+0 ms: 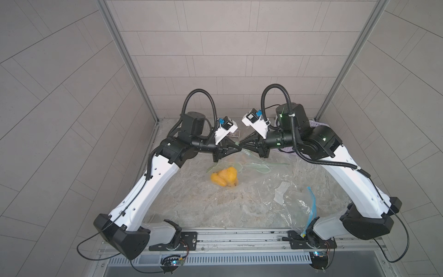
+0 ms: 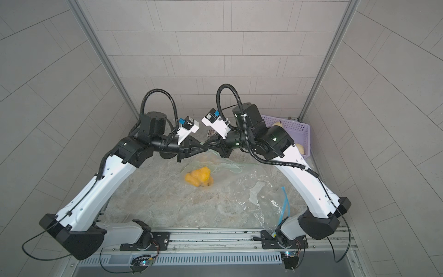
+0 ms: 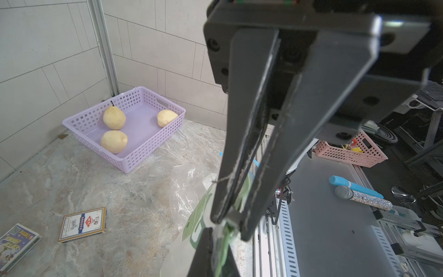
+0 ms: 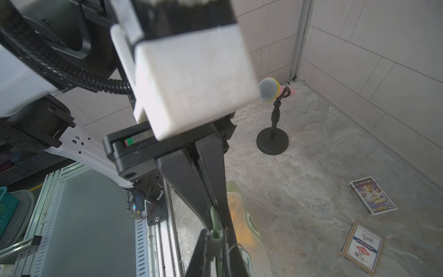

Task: Open the zip-top bag and take out the pear
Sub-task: Unzip the zipper on the zipper food storage bag.

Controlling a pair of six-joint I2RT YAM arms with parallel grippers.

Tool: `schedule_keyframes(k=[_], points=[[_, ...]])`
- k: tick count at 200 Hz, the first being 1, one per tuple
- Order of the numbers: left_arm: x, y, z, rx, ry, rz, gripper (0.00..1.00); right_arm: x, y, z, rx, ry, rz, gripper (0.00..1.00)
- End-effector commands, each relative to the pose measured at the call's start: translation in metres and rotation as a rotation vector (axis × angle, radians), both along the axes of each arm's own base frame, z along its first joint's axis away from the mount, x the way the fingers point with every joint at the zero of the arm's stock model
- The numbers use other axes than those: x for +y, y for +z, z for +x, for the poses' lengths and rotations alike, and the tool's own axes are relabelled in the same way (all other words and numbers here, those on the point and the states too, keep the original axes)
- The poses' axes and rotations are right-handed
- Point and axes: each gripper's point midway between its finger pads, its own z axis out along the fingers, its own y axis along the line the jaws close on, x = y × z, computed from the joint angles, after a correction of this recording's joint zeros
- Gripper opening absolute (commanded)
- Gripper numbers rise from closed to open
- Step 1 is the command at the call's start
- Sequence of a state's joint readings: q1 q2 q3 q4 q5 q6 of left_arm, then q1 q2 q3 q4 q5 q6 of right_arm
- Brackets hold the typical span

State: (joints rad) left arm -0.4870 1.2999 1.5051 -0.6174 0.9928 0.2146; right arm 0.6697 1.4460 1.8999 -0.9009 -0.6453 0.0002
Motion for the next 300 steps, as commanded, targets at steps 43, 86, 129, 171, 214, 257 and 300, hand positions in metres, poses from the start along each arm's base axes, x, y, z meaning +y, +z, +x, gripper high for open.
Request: schedule_keyframes(k=[43,86,129,171,214,257,300], points=[[0.002,0.037,0.002,-0.115,0.011,-0.092,0.00,-0.027,-0.003,-0.010,0.007,-0.045,-0.016,0.10],[0.000,0.045,-0.015,-0.110,-0.074,-0.155,0.17,-0.027,0.001,-0.005,0.009,-0.050,-0.004,0.07],[0.001,0.048,-0.017,-0.120,-0.083,-0.161,0.21,-0.023,0.003,-0.006,0.018,-0.030,0.008,0.07],[-0.003,0.045,-0.018,-0.082,-0.119,-0.168,0.25,-0.022,0.002,-0.007,0.027,-0.019,0.012,0.07],[-0.004,0.036,-0.019,-0.064,-0.134,-0.158,0.34,-0.021,0.002,-0.008,0.030,-0.016,0.011,0.07],[-0.005,0.030,-0.016,-0.064,-0.130,-0.146,0.43,-0.019,0.002,-0.009,0.038,-0.002,0.016,0.07],[-0.006,0.023,-0.010,-0.073,-0.113,-0.129,0.50,-0.018,0.003,-0.011,0.044,0.014,0.024,0.07]])
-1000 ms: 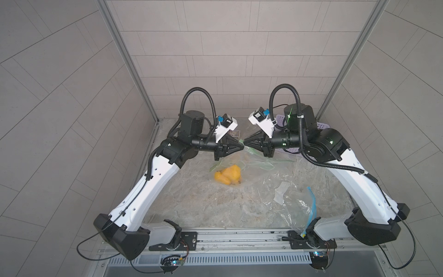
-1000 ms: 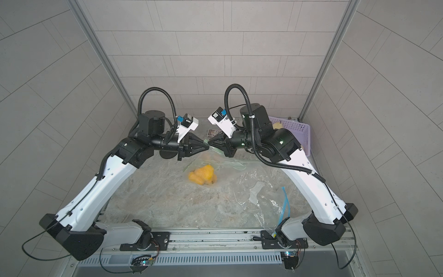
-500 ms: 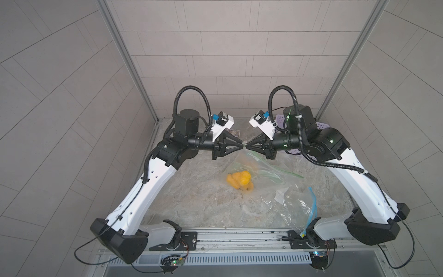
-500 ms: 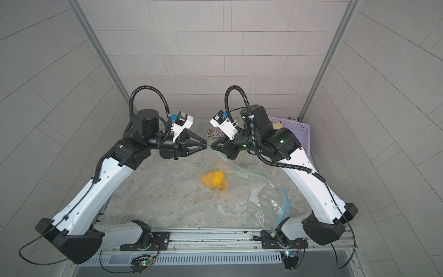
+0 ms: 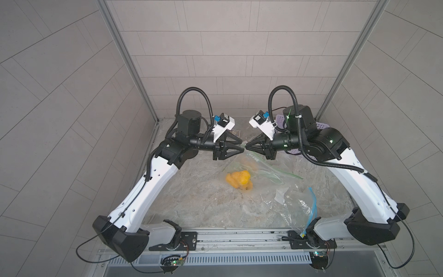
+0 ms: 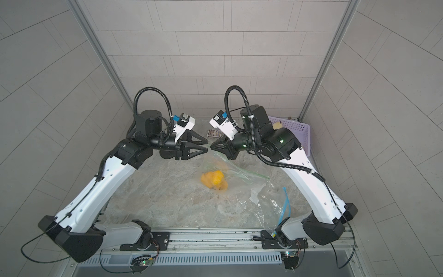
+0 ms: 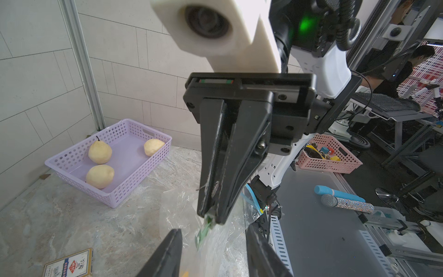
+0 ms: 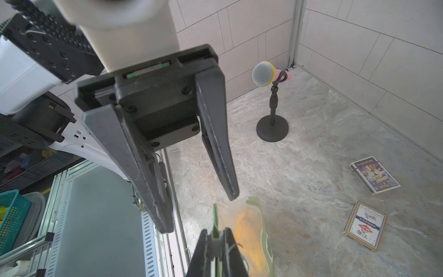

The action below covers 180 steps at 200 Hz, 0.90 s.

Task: Open the zip-top bag and take out the pear
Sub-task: Unzip the zipper on the zipper food storage bag.

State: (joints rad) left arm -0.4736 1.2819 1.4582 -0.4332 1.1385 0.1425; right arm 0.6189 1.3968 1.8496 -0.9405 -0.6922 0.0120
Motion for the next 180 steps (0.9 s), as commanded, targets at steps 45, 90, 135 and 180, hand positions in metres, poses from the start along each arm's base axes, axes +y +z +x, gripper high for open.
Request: schedule_keyframes(k=[45,90,135,180], points=[[-0.0053,-0.0045,0.0019,-0.024,-0.026,-0.002,0.50,0.0037,0.0091,-0.0049,-0.004,0.040,0.030,0.07],[-0.0092,-0.0059,0.0039,-0.015,-0.037,-0.003,0.28,0.0053,0.0081,-0.0040,0.002,0.043,0.031,0.07],[-0.0097,-0.0075,0.0041,-0.009,-0.041,-0.002,0.05,0.0039,0.0068,-0.0034,-0.001,0.036,0.022,0.06],[-0.0095,-0.0076,0.0020,-0.009,-0.050,-0.005,0.00,0.0029,0.0060,-0.0038,-0.001,0.033,0.019,0.06]])
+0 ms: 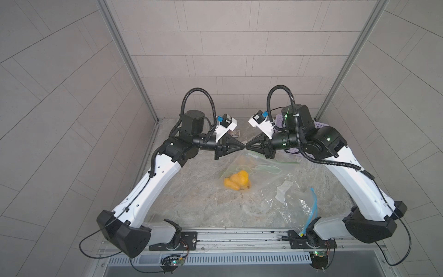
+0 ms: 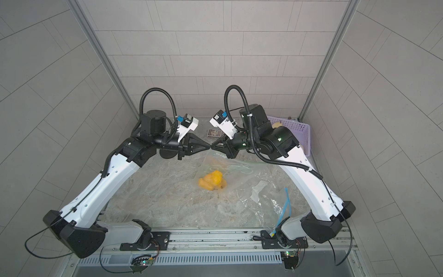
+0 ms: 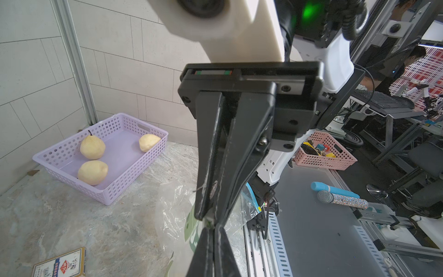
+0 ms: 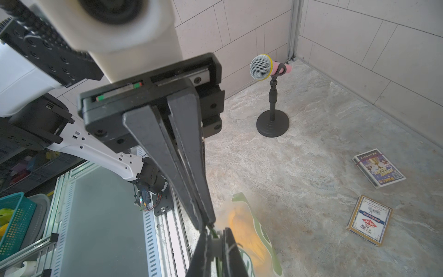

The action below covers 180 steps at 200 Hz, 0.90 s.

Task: Open the zip-top bag and take out the pear
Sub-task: Unzip the zipper on the zipper food storage bag.

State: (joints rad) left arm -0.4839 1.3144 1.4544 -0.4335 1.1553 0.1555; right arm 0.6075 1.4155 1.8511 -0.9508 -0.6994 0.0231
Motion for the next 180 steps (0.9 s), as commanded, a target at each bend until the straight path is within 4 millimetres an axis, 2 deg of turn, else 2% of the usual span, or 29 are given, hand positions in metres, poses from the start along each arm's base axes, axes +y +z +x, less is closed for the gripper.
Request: schedule_keyframes(k=[1,58,111,180], points=[[-0.002,0.003,-0.001,-0.032,-0.023,-0.019,0.00,0.003,0.013,-0.010,-0.035,0.044,0.029,0.06],[0.004,0.012,0.003,-0.105,0.069,-0.021,0.00,-0.001,0.003,-0.006,-0.024,0.019,0.004,0.07],[0.012,0.022,0.022,-0.189,0.212,-0.023,0.00,-0.015,0.001,-0.004,-0.018,-0.024,0.005,0.09],[0.012,0.030,0.035,-0.202,0.262,-0.042,0.00,-0.028,-0.007,-0.003,-0.004,-0.064,0.014,0.10]])
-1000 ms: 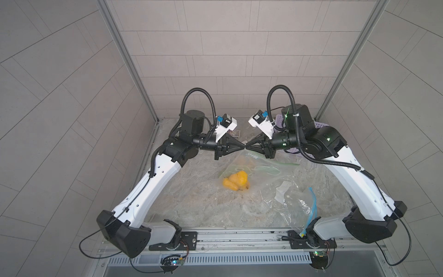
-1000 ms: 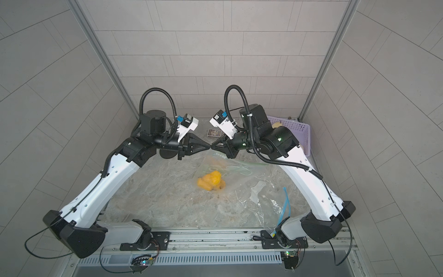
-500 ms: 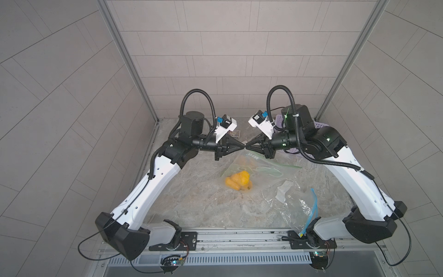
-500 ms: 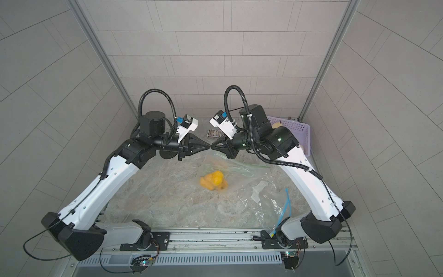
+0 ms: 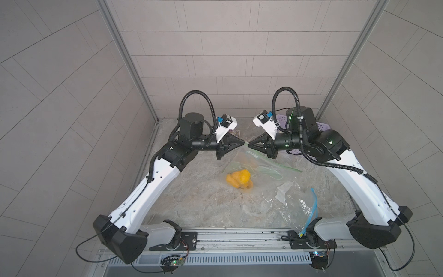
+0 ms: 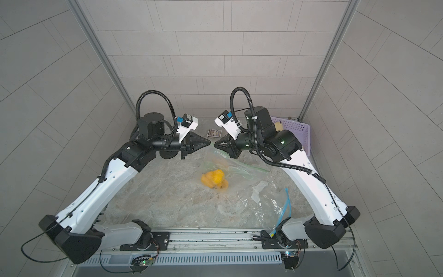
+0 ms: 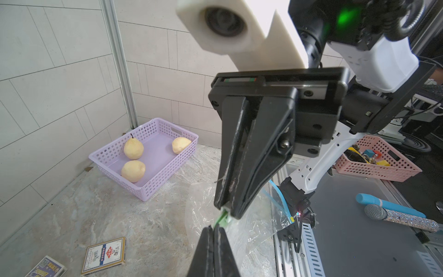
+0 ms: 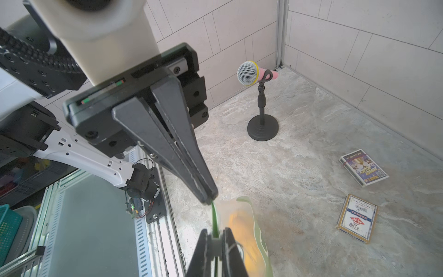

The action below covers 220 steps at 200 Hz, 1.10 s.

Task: Open the zip-top bag and take out the pear
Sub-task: Unzip the zipper on the zipper food storage bag, then open the zipper of the food storage bag at the center of the board.

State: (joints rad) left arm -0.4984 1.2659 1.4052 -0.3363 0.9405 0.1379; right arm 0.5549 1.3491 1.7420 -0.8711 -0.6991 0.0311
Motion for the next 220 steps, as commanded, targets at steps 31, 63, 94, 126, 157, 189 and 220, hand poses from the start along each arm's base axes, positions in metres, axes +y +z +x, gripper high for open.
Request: schedule_keyframes(k=[31,63,94,126,157,189,220], points=[[0.010,0.029,0.019,-0.112,0.107,-0.047,0.00,-0.017,-0.004,-0.013,0.027,-0.023,-0.007,0.12],[0.020,0.033,0.036,-0.121,0.183,-0.049,0.00,-0.029,-0.008,-0.015,0.027,-0.055,-0.001,0.12],[0.026,0.041,0.047,-0.129,0.222,-0.064,0.00,-0.049,-0.018,-0.017,0.040,-0.115,0.000,0.12],[0.033,0.048,0.058,-0.139,0.261,-0.067,0.00,-0.071,-0.029,-0.021,0.043,-0.181,0.016,0.12],[0.043,0.056,0.068,-0.141,0.292,-0.092,0.00,-0.095,-0.048,-0.023,0.053,-0.278,-0.004,0.12],[0.050,0.060,0.076,-0.134,0.306,-0.117,0.00,-0.122,-0.070,-0.023,0.070,-0.397,-0.032,0.11],[0.054,0.062,0.082,-0.123,0.305,-0.135,0.00,-0.133,-0.082,-0.023,0.091,-0.457,-0.035,0.10]])
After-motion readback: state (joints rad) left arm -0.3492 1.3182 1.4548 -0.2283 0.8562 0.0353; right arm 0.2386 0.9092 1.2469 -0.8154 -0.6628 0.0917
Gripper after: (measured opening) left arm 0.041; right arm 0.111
